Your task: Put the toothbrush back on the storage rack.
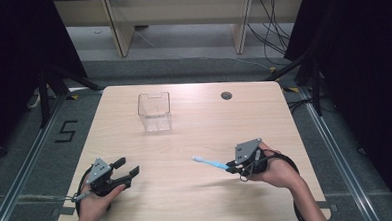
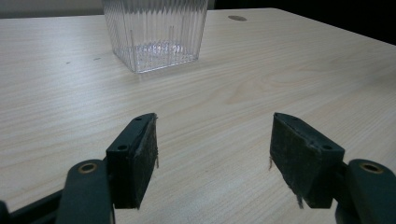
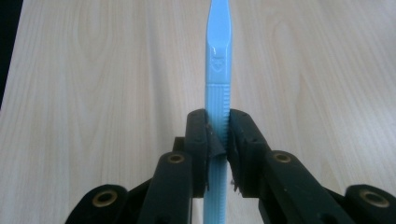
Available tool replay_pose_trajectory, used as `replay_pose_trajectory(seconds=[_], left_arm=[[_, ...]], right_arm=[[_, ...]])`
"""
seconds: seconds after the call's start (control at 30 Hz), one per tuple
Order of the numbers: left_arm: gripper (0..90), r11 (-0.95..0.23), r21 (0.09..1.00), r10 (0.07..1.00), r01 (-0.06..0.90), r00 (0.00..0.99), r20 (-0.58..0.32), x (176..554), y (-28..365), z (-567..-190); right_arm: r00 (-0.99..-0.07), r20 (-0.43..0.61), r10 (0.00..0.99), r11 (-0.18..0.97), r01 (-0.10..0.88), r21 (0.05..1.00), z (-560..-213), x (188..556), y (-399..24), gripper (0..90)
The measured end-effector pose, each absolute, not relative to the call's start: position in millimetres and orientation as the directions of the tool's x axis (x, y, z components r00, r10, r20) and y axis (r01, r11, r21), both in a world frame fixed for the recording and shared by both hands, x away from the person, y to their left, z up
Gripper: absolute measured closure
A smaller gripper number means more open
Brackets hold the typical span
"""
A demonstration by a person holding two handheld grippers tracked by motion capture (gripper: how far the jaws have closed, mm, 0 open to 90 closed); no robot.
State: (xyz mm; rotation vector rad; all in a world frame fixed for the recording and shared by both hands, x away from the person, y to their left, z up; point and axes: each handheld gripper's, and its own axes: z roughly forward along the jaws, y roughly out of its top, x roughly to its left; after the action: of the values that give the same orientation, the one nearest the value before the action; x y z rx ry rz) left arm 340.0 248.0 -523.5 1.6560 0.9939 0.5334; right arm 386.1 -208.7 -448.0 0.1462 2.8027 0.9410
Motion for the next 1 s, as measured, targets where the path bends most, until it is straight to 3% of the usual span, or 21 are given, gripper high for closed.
replay_pose_trajectory(seconds=[0.47,0.73,1.0], left_arm=[[31.7,-0.069,0.938,0.823,0.340,0.551,-0.139,339.9,248.0,-523.5],[31.7,-0.069,0.938,0.823,0.340,0.551,-0.139,339.8,248.1,-523.5],[32.4,-0.050,0.946,0.819,0.320,0.556,-0.145,338.7,248.8,-523.4]], right_arm=[[-0.960,-0.096,0.263,0.617,0.091,0.782,-462.0,383.9,-218.6,79.0],[-0.933,-0.043,0.357,0.436,0.125,0.891,-467.3,382.4,-229.1,79.0],[-0.910,-0.019,0.414,0.331,0.131,0.934,-472.8,380.0,-229.4,79.0]])
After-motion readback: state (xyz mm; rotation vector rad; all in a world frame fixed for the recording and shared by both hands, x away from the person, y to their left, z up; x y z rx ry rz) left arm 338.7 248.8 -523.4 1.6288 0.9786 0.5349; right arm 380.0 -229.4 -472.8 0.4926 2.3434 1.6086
